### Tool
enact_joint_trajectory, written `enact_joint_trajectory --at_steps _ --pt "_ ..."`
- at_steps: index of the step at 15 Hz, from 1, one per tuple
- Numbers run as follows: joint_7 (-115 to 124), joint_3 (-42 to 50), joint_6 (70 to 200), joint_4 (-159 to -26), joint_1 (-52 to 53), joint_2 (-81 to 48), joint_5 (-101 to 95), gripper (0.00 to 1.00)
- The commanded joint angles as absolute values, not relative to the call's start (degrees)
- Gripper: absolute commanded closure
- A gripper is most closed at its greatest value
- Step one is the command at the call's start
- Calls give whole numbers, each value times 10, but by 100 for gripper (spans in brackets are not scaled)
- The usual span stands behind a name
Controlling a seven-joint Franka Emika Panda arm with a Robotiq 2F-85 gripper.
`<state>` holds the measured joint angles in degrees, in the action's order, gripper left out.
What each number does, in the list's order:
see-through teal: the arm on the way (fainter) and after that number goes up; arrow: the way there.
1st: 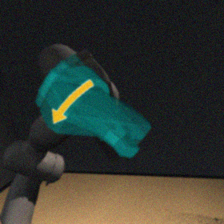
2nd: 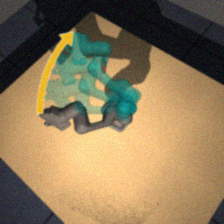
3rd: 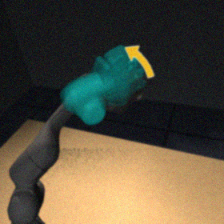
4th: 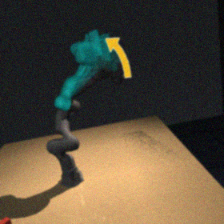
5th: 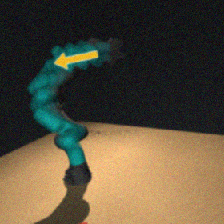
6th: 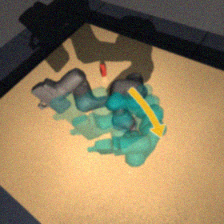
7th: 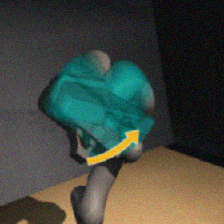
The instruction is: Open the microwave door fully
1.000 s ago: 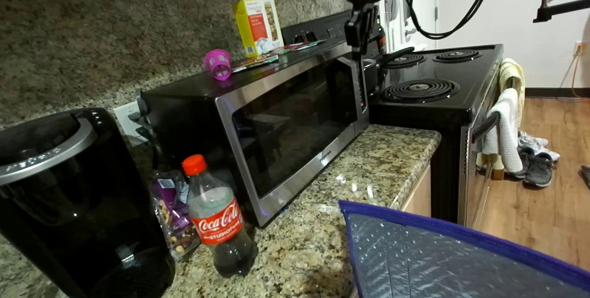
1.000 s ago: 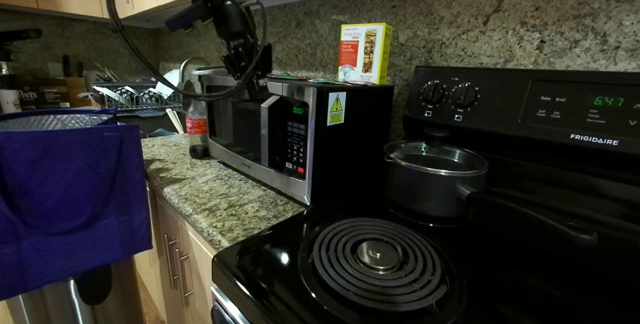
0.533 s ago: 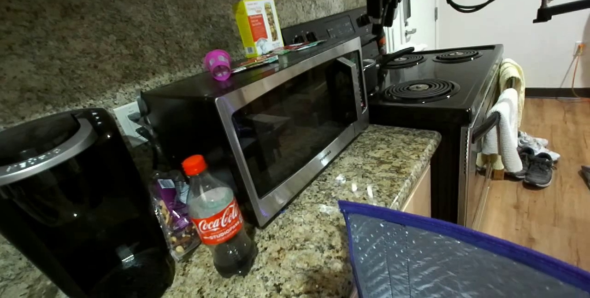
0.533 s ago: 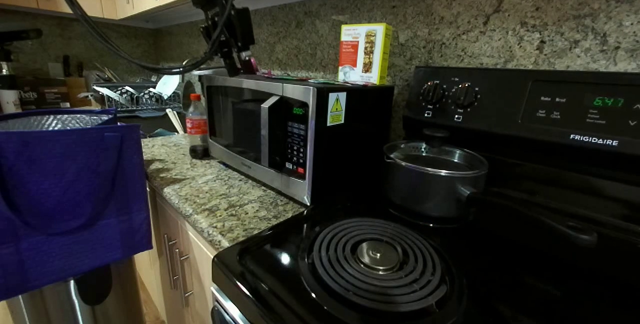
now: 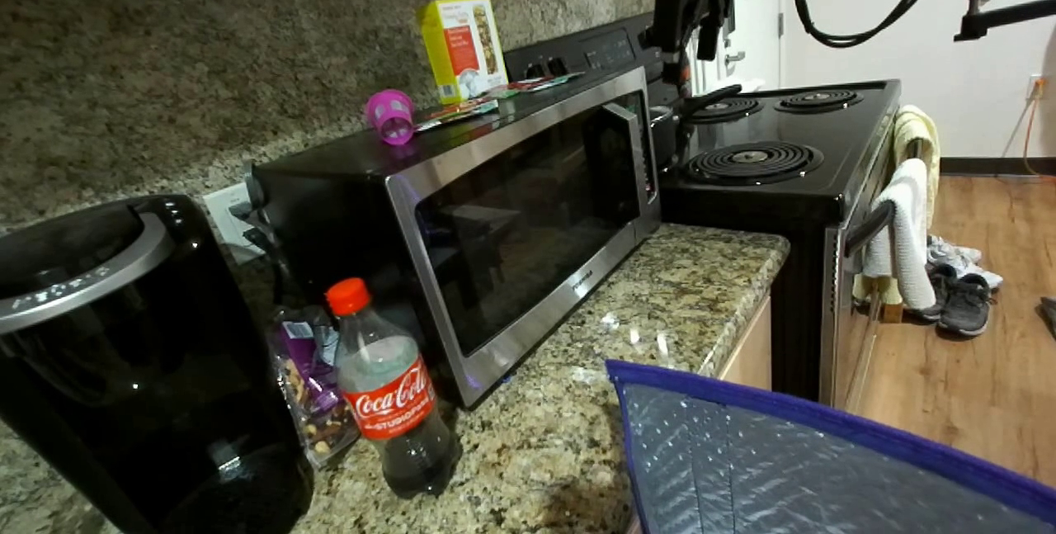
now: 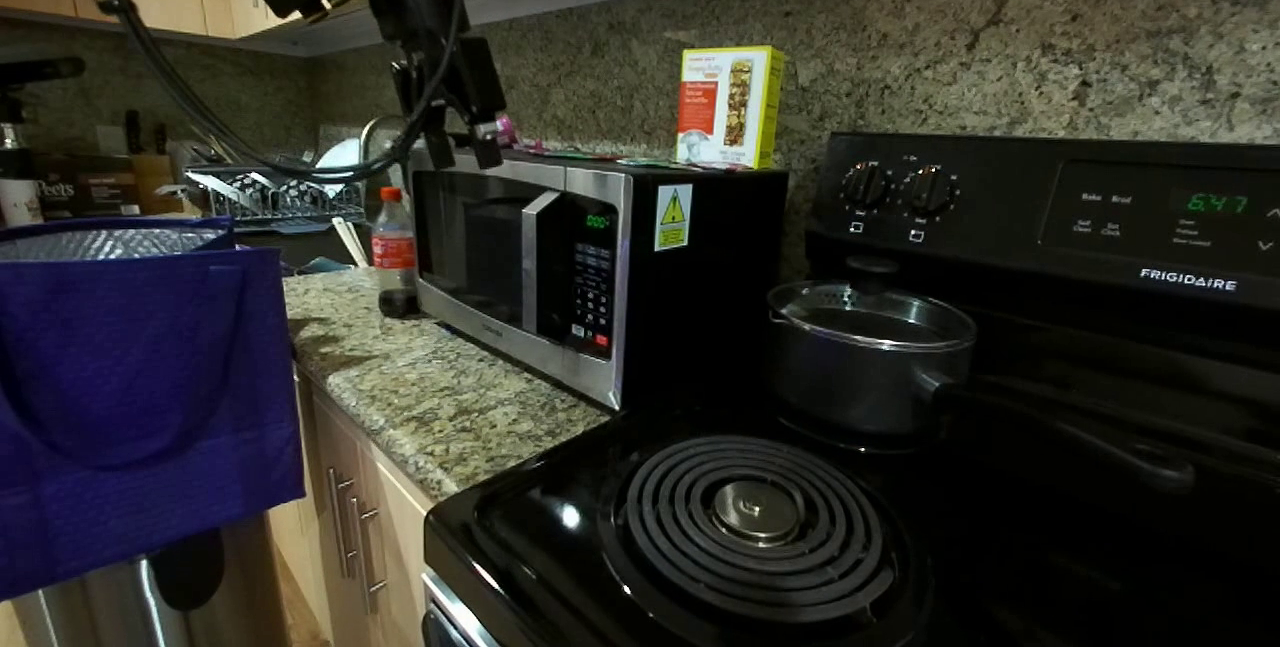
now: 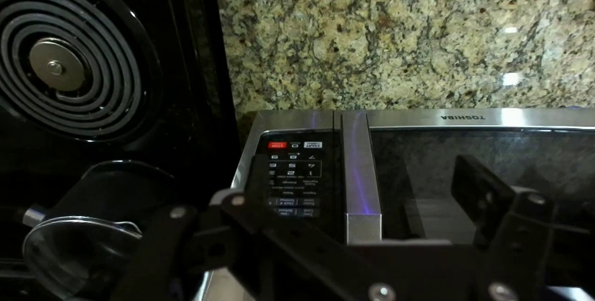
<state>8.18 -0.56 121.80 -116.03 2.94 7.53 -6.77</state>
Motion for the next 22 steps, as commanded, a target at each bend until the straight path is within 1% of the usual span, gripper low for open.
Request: enact_joint_trajectory --at_steps 1,8,17,18,19,22 --pt "78 -10 1253 -1162 22 54 -55 0" --pt "53 -8 1357 -1155 24 -3 -22 0" --pt "86 -7 1460 -1151 27 -48 -47 0" --pt "90 -6 1466 -1149 28 -50 -48 25" --pt "87 -7 1473 -1148 28 -52 -47 27" --pt "85 -6 1485 -1146 30 -55 -48 47"
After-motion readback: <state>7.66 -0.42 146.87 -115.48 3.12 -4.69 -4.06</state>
